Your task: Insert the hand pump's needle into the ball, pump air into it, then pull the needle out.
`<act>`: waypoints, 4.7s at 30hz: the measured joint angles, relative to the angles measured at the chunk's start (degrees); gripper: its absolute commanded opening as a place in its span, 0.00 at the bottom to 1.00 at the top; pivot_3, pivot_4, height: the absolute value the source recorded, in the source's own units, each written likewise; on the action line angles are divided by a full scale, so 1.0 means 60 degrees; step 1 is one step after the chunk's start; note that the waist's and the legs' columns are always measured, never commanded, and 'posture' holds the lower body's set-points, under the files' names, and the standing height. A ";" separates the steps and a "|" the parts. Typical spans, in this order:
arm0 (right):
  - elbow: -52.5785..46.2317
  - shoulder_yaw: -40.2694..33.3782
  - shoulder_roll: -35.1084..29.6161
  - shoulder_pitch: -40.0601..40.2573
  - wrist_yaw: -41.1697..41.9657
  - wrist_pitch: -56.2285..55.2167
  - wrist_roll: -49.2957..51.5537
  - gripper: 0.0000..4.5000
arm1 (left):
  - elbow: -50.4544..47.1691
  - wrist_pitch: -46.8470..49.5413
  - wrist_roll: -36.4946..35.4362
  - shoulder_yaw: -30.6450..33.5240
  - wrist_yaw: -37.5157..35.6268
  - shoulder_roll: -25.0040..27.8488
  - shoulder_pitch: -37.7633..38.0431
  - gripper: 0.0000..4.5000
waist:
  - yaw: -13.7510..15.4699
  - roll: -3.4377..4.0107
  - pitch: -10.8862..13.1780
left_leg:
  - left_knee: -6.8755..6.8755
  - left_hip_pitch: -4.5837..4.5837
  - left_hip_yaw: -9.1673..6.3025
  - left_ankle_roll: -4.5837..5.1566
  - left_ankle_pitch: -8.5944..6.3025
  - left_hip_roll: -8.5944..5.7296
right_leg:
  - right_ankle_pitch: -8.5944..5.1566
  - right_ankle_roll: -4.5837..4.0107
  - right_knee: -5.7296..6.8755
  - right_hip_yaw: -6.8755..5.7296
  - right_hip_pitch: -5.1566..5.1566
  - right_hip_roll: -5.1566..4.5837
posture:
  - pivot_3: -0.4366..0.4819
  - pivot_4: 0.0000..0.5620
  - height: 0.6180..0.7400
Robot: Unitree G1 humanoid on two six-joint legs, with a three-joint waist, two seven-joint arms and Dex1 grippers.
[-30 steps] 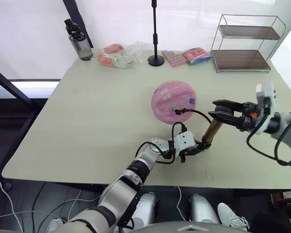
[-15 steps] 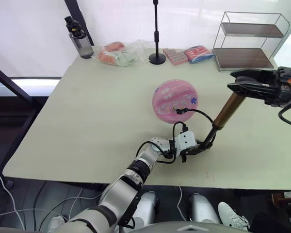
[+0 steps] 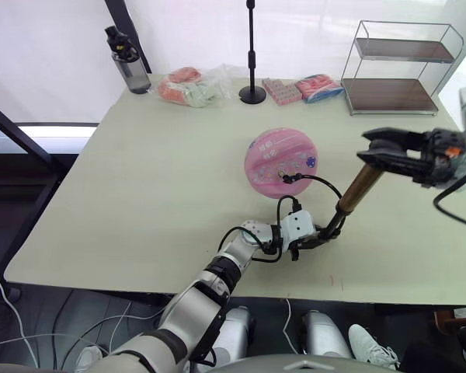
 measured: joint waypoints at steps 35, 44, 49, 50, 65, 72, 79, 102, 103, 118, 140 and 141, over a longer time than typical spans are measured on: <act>0.0813 0.1141 0.1089 -0.0037 0.0137 -0.0333 -0.1310 0.45 | 0.0052 0.0005 0.0081 0.0026 -0.0045 0.0034 -0.0046 0.24 | -0.0070 0.0035 -0.0041 | -0.0017 0.0057 -0.0006 0.0001 -0.0002 0.0001 | -0.0003 0.0000 -0.0016 0.0004 0.0064 0.0001 | 0.48 0.27 0.96; 0.0687 0.0299 -0.0131 -0.1796 0.0132 0.1320 0.0202 0.45 | 0.0040 -0.0008 0.0080 0.0028 -0.0087 0.0031 -0.0076 0.24 | -0.0061 0.0028 -0.0011 | -0.0016 0.0028 -0.0004 0.0001 -0.0002 0.0000 | -0.0003 0.0001 -0.0016 -0.0001 0.0035 -0.0005 | 0.48 0.27 0.96; 0.0879 -0.0006 -0.0557 -0.2659 0.0040 0.2059 0.0999 0.45 | -0.0005 -0.0019 0.0080 0.0031 -0.0085 0.0032 -0.0079 0.24 | -0.0053 0.0031 -0.0009 | -0.0009 -0.0023 -0.0005 0.0001 -0.0001 0.0000 | -0.0001 -0.0001 -0.0012 -0.0003 -0.0017 -0.0007 | 0.48 0.27 0.96; 0.0882 -0.0006 -0.0557 -0.2668 0.0034 0.2074 0.1007 0.45 | -0.0006 -0.0021 0.0079 0.0031 -0.0086 0.0032 -0.0079 0.24 | -0.0053 0.0031 -0.0009 | -0.0009 -0.0023 -0.0005 0.0001 -0.0001 0.0000 | -0.0001 -0.0001 -0.0012 -0.0003 -0.0017 -0.0007 | 0.48 0.27 0.96; 0.0446 -0.0115 -0.0538 -0.2071 -0.0014 0.1790 0.0653 0.45 | -0.0039 -0.0042 0.0080 0.0026 -0.0082 0.0002 -0.0015 0.24 | -0.0021 0.0023 -0.0018 | -0.0009 -0.0044 -0.0013 0.0000 -0.0001 -0.0002 | 0.0000 -0.0002 -0.0010 -0.0011 -0.0038 -0.0007 | 0.48 0.27 0.96; -0.0188 0.0085 0.0069 0.0235 0.0132 0.0199 -0.0537 0.45 | -0.0037 -0.0036 0.0088 0.0026 0.0064 0.0047 0.0080 0.24 | -0.0057 -0.0015 -0.0054 | -0.0004 0.0013 -0.0003 0.0000 -0.0001 0.0002 | -0.0002 0.0001 0.0000 0.0000 0.0011 0.0002 | 0.48 0.27 0.96; 0.0138 0.1078 0.1105 0.1453 0.0124 -0.1672 -0.2175 0.45 | 0.0020 0.0020 0.0118 0.0021 0.0120 0.0058 0.0085 0.24 | -0.0079 -0.0057 -0.0077 | -0.0015 0.0094 -0.0006 0.0000 -0.0003 0.0008 | -0.0005 0.0003 -0.0010 -0.0002 0.0095 0.0011 | 0.48 0.27 0.96; 0.0568 0.1620 0.2186 0.1687 -0.0183 -0.2382 -0.3047 0.45 | 0.0094 0.0019 0.0162 0.0019 0.0163 0.0052 0.0078 0.24 | -0.0083 -0.0065 -0.0128 | -0.0017 0.0107 -0.0017 -0.0001 -0.0003 0.0013 | -0.0006 0.0000 -0.0013 -0.0003 0.0111 0.0023 | 0.48 0.27 0.96; 0.0565 0.1585 0.2130 0.1624 -0.0183 -0.2231 -0.2956 0.45 | 0.0089 0.0017 0.0163 0.0019 0.0163 0.0041 0.0071 0.24 | -0.0083 -0.0056 -0.0122 | -0.0016 0.0105 -0.0017 -0.0001 -0.0003 0.0012 | -0.0006 0.0000 -0.0013 -0.0002 0.0111 0.0022 | 0.48 0.27 0.96; 0.0216 -0.0321 -0.0216 -0.1571 -0.0254 0.1131 0.0604 0.45 | 0.0058 -0.0077 0.0104 0.0028 0.0124 -0.0014 -0.0006 0.24 | -0.0052 0.0032 0.0008 | -0.0014 0.0055 -0.0011 0.0001 -0.0002 0.0000 | -0.0004 0.0003 -0.0021 -0.0010 0.0075 -0.0005 | 0.48 0.27 0.96; -0.0585 0.0172 0.1212 -0.0123 -0.0742 -0.0161 -0.0486 0.45 | 0.0092 -0.0175 0.0104 0.0028 0.0161 0.0038 -0.0015 0.24 | -0.0079 -0.0005 -0.0022 | -0.0003 0.0000 -0.0003 -0.0001 0.0001 0.0002 | -0.0001 0.0001 0.0001 0.0001 -0.0001 0.0002 | 0.48 0.27 0.96; -0.0593 0.0224 0.1258 -0.0059 -0.0749 -0.0229 -0.0570 0.45 | 0.0092 -0.0175 0.0104 0.0028 0.0164 0.0039 -0.0013 0.24 | -0.0080 -0.0005 -0.0023 | -0.0001 0.0002 -0.0001 -0.0001 0.0001 0.0002 | -0.0001 0.0001 0.0003 0.0002 0.0000 0.0002 | 0.48 0.27 0.96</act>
